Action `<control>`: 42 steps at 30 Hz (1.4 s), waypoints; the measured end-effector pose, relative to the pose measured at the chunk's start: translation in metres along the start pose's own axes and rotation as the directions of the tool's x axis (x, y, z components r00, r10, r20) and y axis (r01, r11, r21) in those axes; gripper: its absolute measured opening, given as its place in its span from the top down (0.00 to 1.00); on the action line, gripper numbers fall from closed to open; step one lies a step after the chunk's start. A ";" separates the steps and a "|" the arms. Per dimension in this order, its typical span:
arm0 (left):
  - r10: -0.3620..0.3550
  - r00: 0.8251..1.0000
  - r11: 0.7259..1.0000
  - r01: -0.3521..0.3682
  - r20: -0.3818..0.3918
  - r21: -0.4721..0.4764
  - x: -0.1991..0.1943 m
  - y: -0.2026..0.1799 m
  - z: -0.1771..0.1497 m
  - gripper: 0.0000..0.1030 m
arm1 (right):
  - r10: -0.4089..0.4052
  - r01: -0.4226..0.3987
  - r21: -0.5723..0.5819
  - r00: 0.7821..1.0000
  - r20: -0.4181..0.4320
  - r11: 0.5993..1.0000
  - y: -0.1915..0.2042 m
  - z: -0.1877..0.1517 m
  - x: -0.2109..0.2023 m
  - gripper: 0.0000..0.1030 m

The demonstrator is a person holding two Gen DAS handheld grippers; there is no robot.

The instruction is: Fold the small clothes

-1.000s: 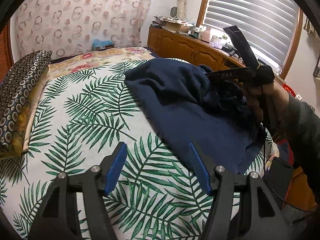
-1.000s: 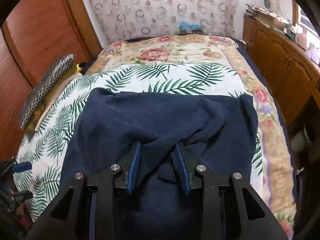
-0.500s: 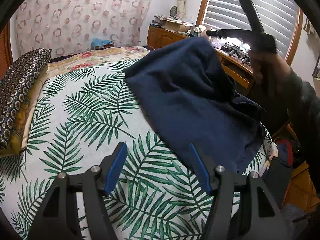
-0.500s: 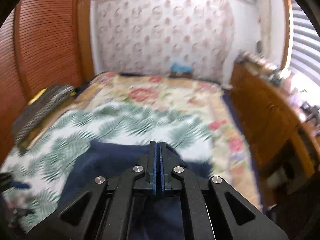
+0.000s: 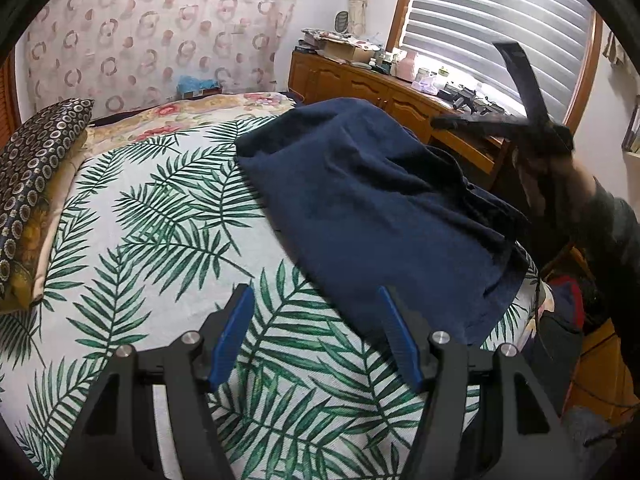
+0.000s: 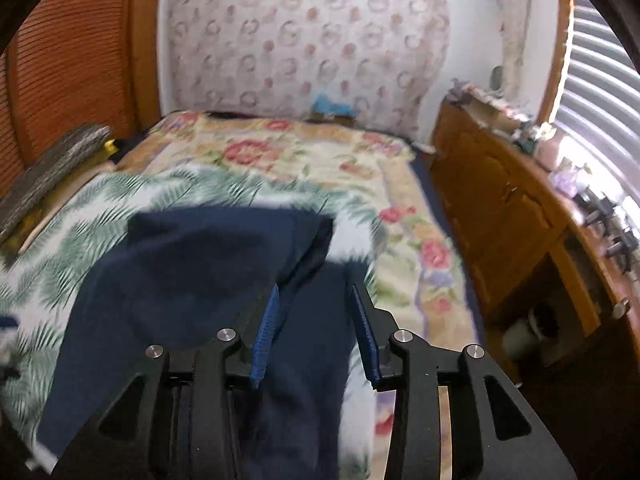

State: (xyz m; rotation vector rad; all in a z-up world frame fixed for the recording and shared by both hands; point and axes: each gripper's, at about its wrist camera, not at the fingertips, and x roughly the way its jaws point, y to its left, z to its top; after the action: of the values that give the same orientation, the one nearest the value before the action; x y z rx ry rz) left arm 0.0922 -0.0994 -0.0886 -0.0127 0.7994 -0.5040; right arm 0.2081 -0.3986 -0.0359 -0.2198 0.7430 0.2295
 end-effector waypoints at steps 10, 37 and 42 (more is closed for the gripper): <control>-0.010 1.000 1.000 0.011 -0.029 0.029 0.013 -0.015 0.001 0.38 | 0.081 -0.085 -0.021 0.983 -0.163 0.996 0.007 -0.052 0.026 0.48; 0.001 1.000 1.000 -0.001 -0.012 0.025 0.011 -0.011 0.007 0.38 | 0.083 -0.082 0.017 0.989 -0.123 0.997 -0.017 -0.069 -0.045 0.65; 0.015 1.000 0.999 -0.015 -0.003 0.034 0.018 -0.005 0.026 0.38 | 0.089 -0.089 0.000 0.996 -0.024 0.996 -0.021 -0.030 -0.043 0.60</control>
State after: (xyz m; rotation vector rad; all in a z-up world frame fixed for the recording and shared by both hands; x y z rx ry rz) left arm 0.1186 -0.1164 -0.0819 0.0256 0.7933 -0.5038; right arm 0.1638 -0.4320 -0.0249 -0.1907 0.7774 0.3122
